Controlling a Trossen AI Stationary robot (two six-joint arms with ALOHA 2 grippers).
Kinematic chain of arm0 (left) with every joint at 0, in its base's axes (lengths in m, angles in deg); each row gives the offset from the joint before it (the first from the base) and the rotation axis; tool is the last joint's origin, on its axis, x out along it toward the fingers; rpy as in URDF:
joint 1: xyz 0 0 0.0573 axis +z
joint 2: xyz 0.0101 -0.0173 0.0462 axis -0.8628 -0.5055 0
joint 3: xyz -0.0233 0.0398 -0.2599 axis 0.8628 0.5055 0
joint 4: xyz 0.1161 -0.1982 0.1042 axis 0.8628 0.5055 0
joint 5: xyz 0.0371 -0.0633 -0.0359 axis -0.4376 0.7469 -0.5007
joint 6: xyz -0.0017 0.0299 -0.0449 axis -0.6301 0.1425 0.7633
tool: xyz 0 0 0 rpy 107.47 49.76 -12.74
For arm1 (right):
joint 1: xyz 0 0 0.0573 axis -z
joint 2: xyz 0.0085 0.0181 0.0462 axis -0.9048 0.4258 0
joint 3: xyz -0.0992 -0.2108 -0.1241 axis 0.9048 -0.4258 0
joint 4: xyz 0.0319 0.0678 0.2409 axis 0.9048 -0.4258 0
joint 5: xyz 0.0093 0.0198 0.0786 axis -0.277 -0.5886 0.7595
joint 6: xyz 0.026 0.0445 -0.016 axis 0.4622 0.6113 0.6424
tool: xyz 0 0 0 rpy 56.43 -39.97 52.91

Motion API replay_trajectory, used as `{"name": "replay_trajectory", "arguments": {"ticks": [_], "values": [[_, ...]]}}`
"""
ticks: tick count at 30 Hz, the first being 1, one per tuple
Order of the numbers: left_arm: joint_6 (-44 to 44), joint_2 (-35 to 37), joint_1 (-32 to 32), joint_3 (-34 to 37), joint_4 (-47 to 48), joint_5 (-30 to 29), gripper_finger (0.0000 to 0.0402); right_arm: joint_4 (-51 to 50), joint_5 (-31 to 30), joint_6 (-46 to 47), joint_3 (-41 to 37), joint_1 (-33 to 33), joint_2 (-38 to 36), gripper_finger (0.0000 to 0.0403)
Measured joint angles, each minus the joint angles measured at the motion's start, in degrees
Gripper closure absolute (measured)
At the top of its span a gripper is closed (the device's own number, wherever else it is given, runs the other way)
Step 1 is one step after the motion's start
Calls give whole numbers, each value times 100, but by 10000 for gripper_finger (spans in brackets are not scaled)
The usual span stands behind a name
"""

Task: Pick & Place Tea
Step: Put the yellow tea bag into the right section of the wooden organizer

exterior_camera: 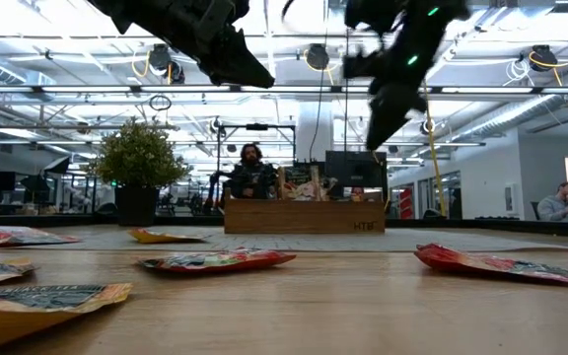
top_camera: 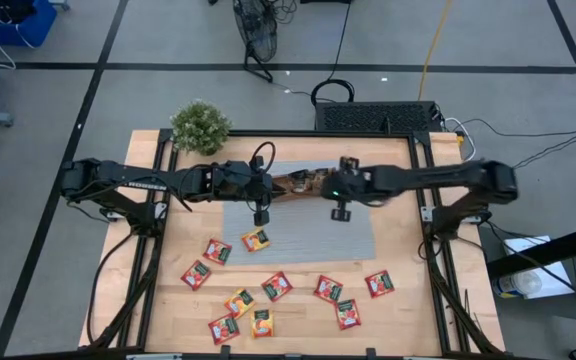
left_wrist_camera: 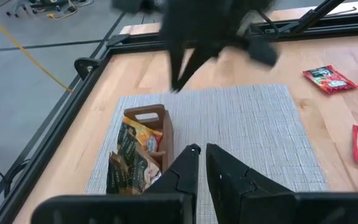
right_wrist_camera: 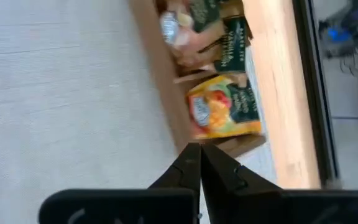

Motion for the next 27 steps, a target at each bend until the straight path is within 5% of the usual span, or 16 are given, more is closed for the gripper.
{"name": "replay_trajectory", "arguments": {"ticks": [6, 11, 17, 27], "values": [[-2, 0, 0, 0, -32, 0, 364, 424, 642, 481, -974, -716, -1322, 403], [-2, 0, -1, 0, -53, 0, 364, 3220, 1217, 621, -2512, -1358, -2134, 403], [-3, 0, 0, 0, -56, 0, 364, 7198, 1508, 507, -4227, -1641, -2079, 403], [587, 13, 0, 0, -409, 170, 364, 9341, 1483, 171, -5391, -1628, -2072, 403]]}}
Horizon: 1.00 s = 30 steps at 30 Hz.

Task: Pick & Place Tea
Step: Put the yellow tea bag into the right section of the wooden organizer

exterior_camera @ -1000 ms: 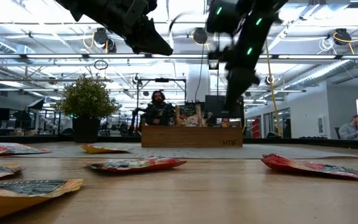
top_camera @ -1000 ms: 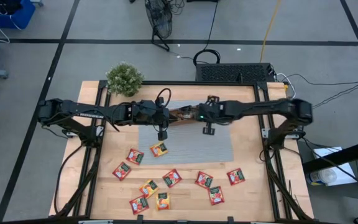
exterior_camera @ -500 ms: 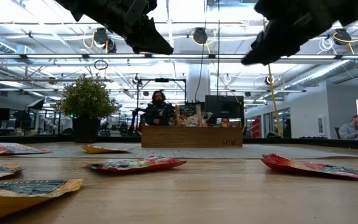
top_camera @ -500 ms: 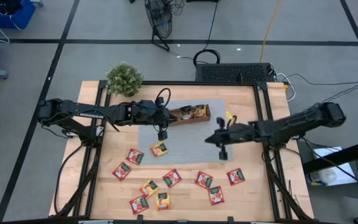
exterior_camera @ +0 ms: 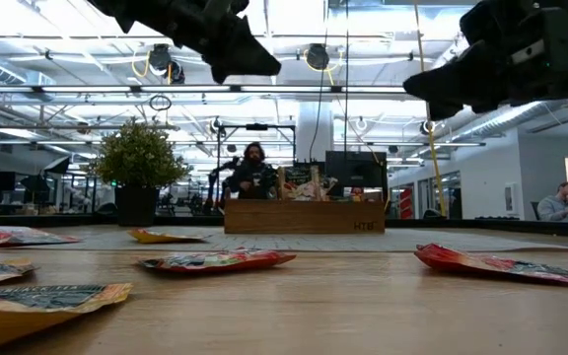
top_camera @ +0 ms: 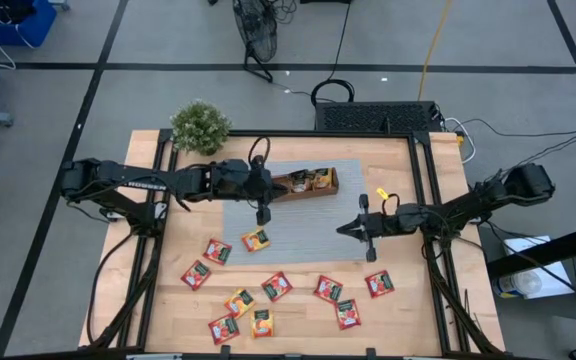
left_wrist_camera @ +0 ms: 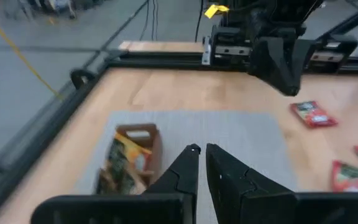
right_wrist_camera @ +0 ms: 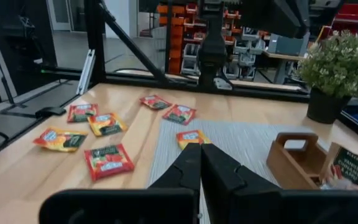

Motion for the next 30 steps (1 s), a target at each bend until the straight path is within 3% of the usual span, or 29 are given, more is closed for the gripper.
{"name": "replay_trajectory", "arguments": {"ticks": [4, 8, 13, 16, 20, 30], "values": [[407, -8, -7, 2, 160, 31, 364, -10, 3, -6, -102, 0, -41, 403], [819, -10, -45, -4, 968, 47, 364, -70, 3, -6, -127, 0, -41, 403], [1626, -12, -220, -2, 3312, 830, 364, -80, 5, -5, -127, 0, -41, 403], [2845, -9, -470, 146, 4264, 510, 362, -101, 5, -6, -127, 2, -41, 403], [3768, -13, -575, 691, 4262, 394, 328, -111, 5, -23, -127, 2, -41, 403], [3729, -15, -761, 1366, 2749, 864, 192, -112, 5, -24, -127, 2, -41, 403]]}}
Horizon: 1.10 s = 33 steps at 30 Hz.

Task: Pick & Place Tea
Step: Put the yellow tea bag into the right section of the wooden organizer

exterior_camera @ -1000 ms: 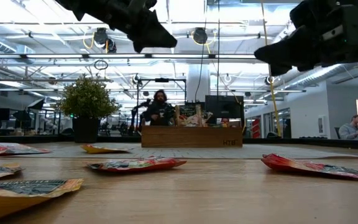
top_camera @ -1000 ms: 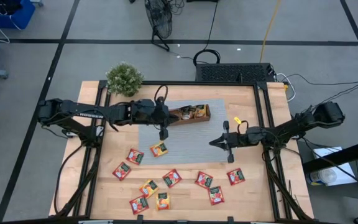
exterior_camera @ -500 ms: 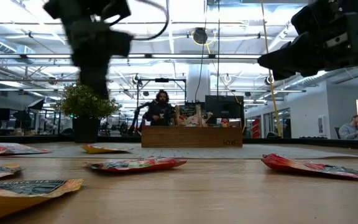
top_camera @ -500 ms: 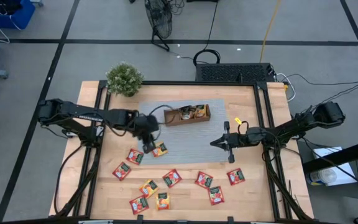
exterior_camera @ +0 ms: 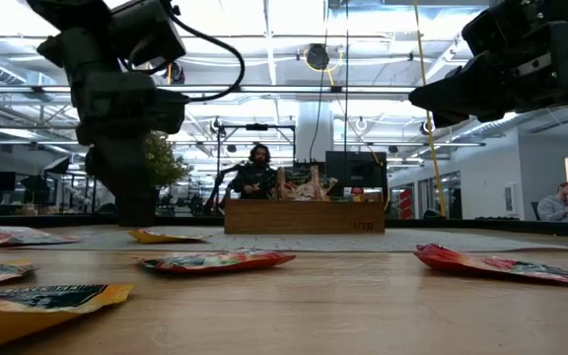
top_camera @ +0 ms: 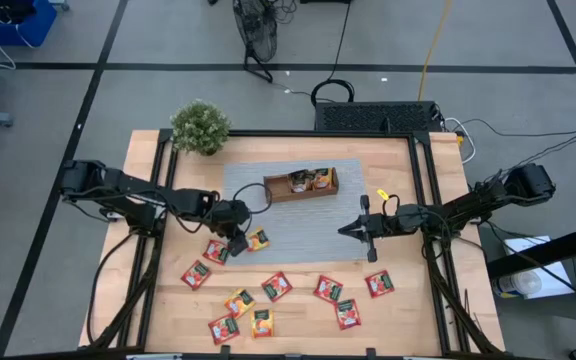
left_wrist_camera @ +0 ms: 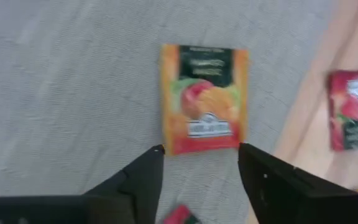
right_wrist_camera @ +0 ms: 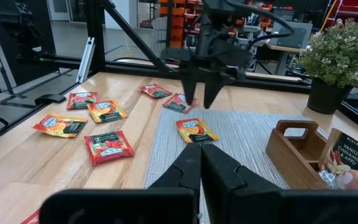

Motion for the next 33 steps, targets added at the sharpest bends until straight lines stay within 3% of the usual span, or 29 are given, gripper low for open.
{"name": "replay_trajectory", "arguments": {"ticks": [5, 15, 33], "values": [[303, -224, 29, 224, -339, 25, 166, -2, 0, -2, 0, 0, 0, 403], [262, -841, 56, 245, -1048, 277, 163, -78, -22, -44, 4, 2, 1, 403], [278, -873, 51, 249, -858, 259, 167, -133, -175, -89, 4, 37, 4, 403]]}}
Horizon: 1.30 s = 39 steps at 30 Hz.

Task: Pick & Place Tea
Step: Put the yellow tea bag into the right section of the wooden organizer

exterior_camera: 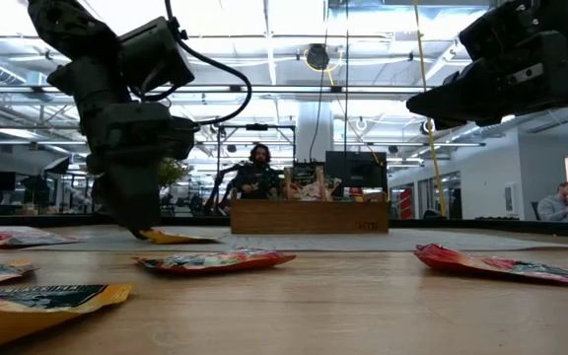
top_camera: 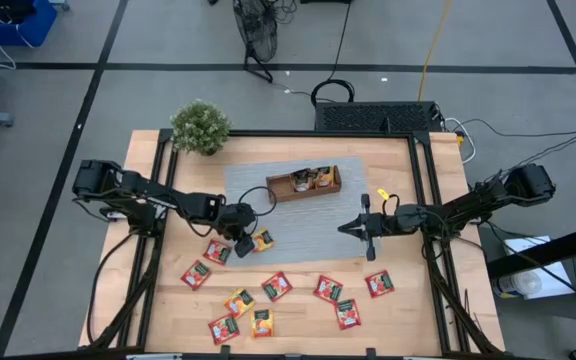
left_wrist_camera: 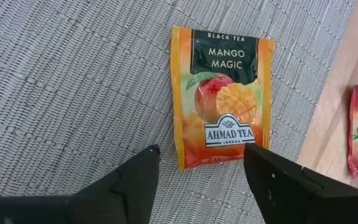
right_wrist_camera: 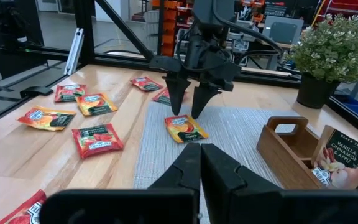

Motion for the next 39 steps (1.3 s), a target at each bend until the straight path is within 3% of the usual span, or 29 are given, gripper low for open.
{"name": "replay_trajectory", "arguments": {"ticks": [5, 12, 17, 20, 22, 26, 29, 33, 39], "values": [[-42, -2, 4, 6, 161, -66, 228, 0, 0, 0, 0, 0, 0, 403], [-75, -11, 16, 13, 187, -216, 382, 0, 0, 0, 0, 0, 0, 403], [-367, -7, 31, 16, 75, -221, 397, 0, 0, 2, 0, 0, 0, 403], [-671, 136, 26, -64, 52, 174, 393, 0, 0, 2, 0, 0, 0, 403], [-927, 277, -85, -429, 527, 68, 388, 0, 0, 2, 0, 0, 0, 403], [-1790, 316, -599, -1643, 2243, -1518, 396, -10, -3, 2, 0, 13, -2, 403], [-1719, 177, -844, -2312, 2607, -2053, 394, -2, -2, 2, 0, 38, 0, 403], [-1630, -161, -1001, -2658, 2440, -2067, 343, -45, -2, 2, -1, 42, -2, 403], [-1723, -1139, -1129, -2610, 2707, -2065, 226, -83, -2, 2, 0, 41, -2, 403]]}}
